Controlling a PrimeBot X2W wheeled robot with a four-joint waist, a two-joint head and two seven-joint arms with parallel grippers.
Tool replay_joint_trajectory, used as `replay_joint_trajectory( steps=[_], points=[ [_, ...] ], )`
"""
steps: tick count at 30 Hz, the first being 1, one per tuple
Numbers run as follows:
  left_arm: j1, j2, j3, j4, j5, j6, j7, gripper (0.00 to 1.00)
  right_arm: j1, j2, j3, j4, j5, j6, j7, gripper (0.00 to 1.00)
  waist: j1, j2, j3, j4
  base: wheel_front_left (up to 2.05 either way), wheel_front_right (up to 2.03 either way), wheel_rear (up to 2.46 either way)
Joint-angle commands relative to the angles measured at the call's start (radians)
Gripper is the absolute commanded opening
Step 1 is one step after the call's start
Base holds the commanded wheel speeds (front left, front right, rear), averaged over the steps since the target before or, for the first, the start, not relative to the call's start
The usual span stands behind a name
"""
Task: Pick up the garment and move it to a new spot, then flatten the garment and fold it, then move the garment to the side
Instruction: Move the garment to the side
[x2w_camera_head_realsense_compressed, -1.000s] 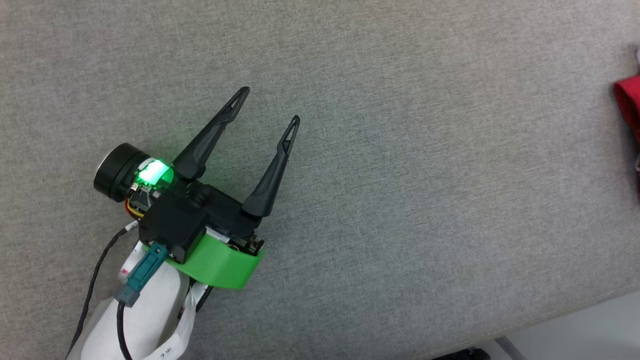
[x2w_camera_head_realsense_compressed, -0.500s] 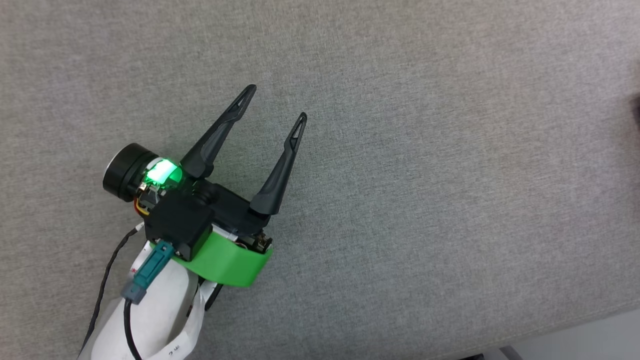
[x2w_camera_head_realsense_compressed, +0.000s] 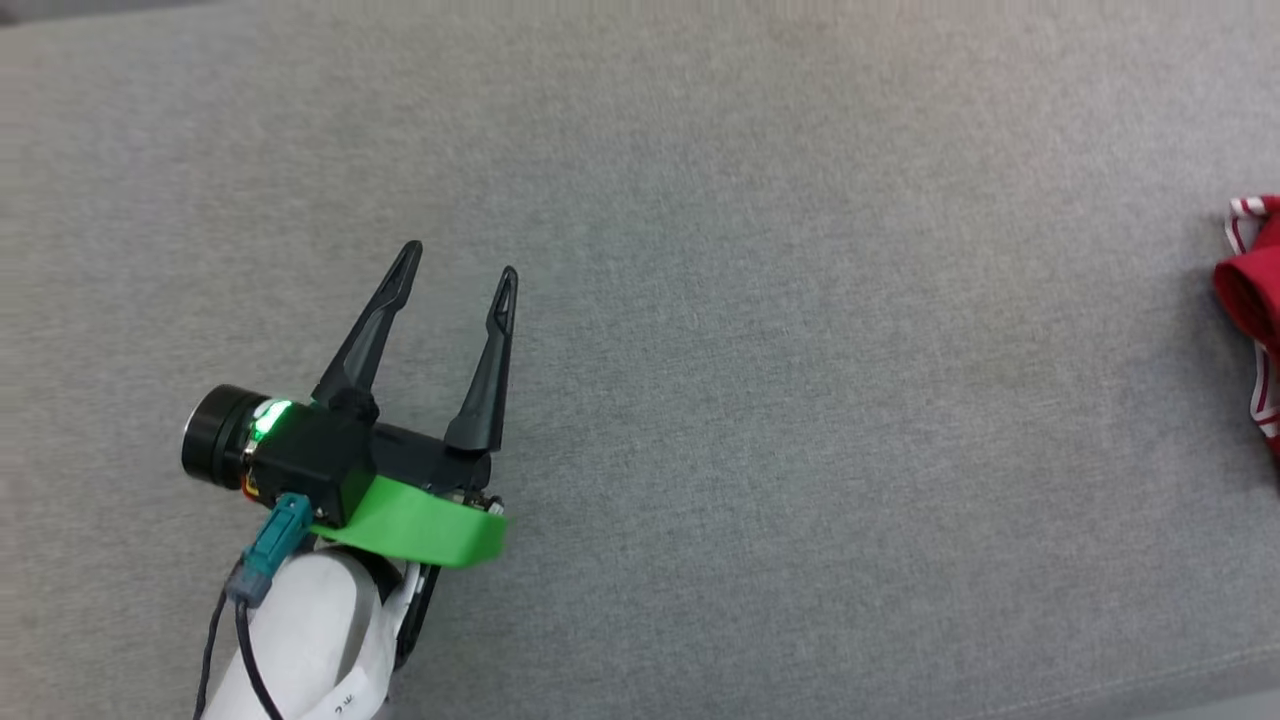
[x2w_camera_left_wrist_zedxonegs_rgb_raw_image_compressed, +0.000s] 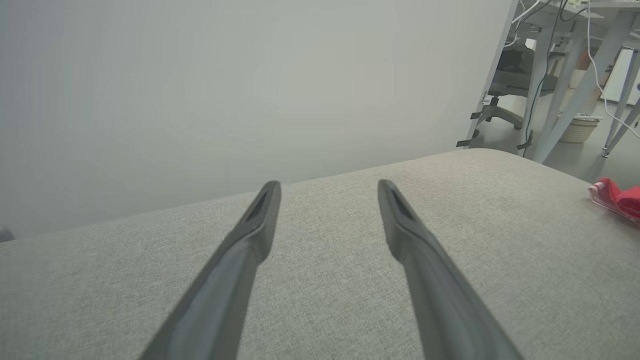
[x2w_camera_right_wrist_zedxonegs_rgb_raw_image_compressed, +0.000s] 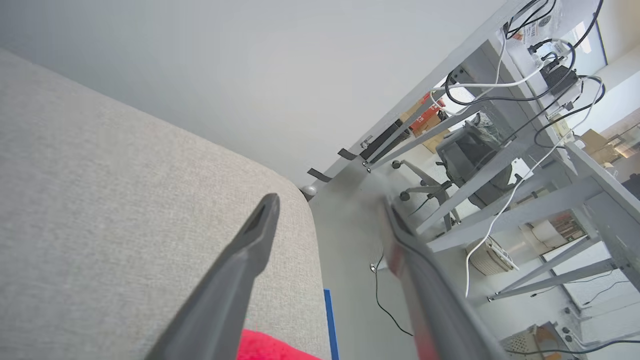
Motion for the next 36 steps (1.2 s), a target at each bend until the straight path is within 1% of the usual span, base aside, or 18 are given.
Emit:
replay_joint_trajectory(
  steps=[1, 2, 6, 10, 14, 20, 26, 36],
  points=[
    [0.017, -0.011, 0.014, 0.005, -0.005, 0.004, -0.006, 1.00, 0.039, 0.026, 0.005, -0.051, 0.024, -0.002, 0.001, 1.00, 0.0001, 0.0107, -0.112, 0.075, 0.00, 0.00, 0.00],
    [0.025, -0.015, 0.024, 0.009, -0.006, 0.005, -0.006, 1.00, 0.060, 0.044, 0.005, -0.090, 0.040, -0.002, 0.005, 1.00, 0.0001, 0.0107, -0.124, 0.083, 0.00, 0.00, 0.00],
    [0.063, -0.043, 0.072, 0.027, -0.017, 0.011, -0.006, 1.00, 0.179, 0.149, -0.009, -0.268, 0.111, -0.002, 0.014, 1.00, 0.0001, 0.0107, -0.174, 0.122, 0.00, 0.00, 0.00],
    [0.093, -0.060, 0.110, 0.052, -0.018, 0.009, -0.006, 1.00, 0.295, 0.249, -0.019, -0.391, 0.155, -0.002, 0.011, 1.00, 0.0001, 0.0107, -0.206, 0.151, 0.00, 0.00, 0.00],
    [0.120, -0.074, 0.136, 0.072, -0.008, 0.002, -0.006, 1.00, 0.389, 0.338, -0.022, -0.456, 0.173, -0.002, -0.010, 1.00, 0.0001, 0.0107, -0.232, 0.171, 0.00, 0.00, 0.00],
    [0.148, -0.095, 0.159, 0.098, 0.046, 0.006, -0.006, 1.00, 0.499, 0.444, -0.035, -0.450, 0.176, -0.002, -0.067, 1.00, 0.0001, 0.0107, -0.259, 0.190, 0.00, 0.00, 0.00],
    [0.170, -0.123, 0.181, 0.122, 0.050, -0.002, -0.006, 1.00, 0.565, 0.503, -0.029, -0.432, 0.165, -0.002, -0.113, 1.00, 0.0001, 0.0107, -0.263, 0.193, 0.00, 0.00, 0.00],
    [0.189, -0.150, 0.209, 0.142, 0.038, -0.023, -0.006, 1.00, 0.587, 0.525, -0.002, -0.408, 0.150, -0.002, -0.136, 1.00, 0.0001, 0.0107, -0.269, 0.191, 0.00, 0.00, 0.00]
  ],
)
